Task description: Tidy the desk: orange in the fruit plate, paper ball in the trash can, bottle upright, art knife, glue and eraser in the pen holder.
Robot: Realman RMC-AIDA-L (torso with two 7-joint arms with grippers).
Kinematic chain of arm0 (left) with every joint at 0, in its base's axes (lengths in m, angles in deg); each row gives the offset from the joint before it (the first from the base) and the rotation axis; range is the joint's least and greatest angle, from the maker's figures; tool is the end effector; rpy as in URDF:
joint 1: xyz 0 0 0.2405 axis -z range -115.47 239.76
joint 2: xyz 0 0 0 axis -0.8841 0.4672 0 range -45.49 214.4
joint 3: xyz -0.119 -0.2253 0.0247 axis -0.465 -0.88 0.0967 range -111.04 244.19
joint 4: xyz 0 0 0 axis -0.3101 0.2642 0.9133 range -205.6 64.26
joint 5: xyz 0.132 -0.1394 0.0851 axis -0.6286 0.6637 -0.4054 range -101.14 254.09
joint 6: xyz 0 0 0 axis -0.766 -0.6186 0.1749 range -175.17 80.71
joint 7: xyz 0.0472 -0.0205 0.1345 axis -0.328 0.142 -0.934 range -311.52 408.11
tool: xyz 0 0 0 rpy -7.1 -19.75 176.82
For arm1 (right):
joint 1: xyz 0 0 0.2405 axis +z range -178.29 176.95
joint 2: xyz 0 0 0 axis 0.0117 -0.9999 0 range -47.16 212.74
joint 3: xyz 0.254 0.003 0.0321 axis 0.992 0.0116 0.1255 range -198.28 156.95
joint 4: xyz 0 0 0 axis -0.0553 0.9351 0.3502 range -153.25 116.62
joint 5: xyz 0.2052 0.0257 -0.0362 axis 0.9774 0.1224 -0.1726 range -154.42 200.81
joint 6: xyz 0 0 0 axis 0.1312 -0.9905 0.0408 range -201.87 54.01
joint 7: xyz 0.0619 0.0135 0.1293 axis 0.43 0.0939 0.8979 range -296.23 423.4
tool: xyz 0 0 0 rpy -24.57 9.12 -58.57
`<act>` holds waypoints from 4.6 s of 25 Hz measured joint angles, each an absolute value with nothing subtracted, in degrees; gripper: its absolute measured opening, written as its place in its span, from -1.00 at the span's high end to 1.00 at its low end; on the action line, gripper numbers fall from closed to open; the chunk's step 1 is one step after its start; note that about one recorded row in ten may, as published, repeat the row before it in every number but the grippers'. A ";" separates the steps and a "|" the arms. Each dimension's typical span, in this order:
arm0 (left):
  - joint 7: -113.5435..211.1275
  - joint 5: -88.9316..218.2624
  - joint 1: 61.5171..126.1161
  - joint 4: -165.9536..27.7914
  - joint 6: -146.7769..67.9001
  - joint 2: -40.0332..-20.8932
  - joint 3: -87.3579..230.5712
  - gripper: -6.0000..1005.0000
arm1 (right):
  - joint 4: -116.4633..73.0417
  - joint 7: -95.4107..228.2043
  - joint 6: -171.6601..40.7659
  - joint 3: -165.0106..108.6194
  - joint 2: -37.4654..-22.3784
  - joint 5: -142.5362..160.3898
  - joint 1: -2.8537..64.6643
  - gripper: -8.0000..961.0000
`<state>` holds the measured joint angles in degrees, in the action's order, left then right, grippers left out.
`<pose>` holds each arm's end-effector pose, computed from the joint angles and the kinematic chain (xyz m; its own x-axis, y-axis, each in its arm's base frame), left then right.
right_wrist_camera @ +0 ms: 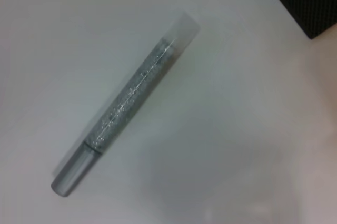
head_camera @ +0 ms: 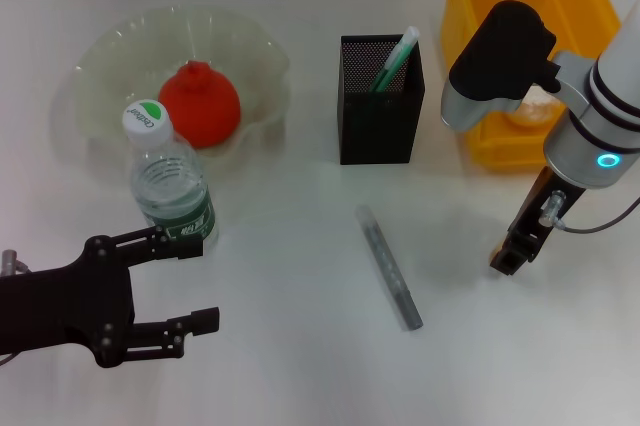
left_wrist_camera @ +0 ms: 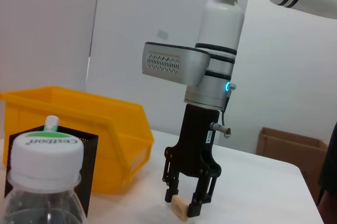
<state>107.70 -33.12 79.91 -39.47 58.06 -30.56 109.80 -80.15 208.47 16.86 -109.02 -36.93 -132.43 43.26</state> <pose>-0.3078 0.2340 0.0111 0.7856 0.2161 0.5798 0.3065 -0.9499 -0.0613 0.1884 0.3525 -0.0410 0.6488 -0.5457 0.5304 -0.4043 -0.8377 -0.3673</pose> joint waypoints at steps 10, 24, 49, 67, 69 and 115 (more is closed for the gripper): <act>107.59 -33.12 79.48 -39.47 57.88 -30.60 109.64 -0.62 | -84.59 208.52 19.92 -108.05 -36.81 -131.71 43.59 0.12; 107.61 -33.13 79.04 -39.47 58.08 -30.59 109.56 -0.62 | -101.74 210.58 14.40 -90.38 -36.49 -121.60 44.05 -0.03; 107.79 -33.12 79.47 -39.47 58.50 -30.60 109.42 -0.62 | -89.71 211.93 21.99 -101.62 -36.89 -118.62 48.30 -0.14; 107.49 -33.12 78.80 -39.47 57.90 -30.68 109.37 -0.62 | -80.54 217.77 6.02 -118.37 -37.06 -118.35 47.21 0.05; 107.43 -33.12 78.76 -39.47 57.89 -30.68 109.37 -0.62 | -79.84 217.84 4.78 -119.29 -37.11 -117.97 47.24 0.07; 107.18 -33.12 78.14 -40.08 57.81 -30.42 109.35 -0.62 | -107.95 205.20 4.27 -97.21 -36.99 -104.35 30.13 0.74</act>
<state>107.18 -33.12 78.14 -40.08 57.81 -30.42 109.35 -107.95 205.20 4.27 -97.21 -36.99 -104.35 30.13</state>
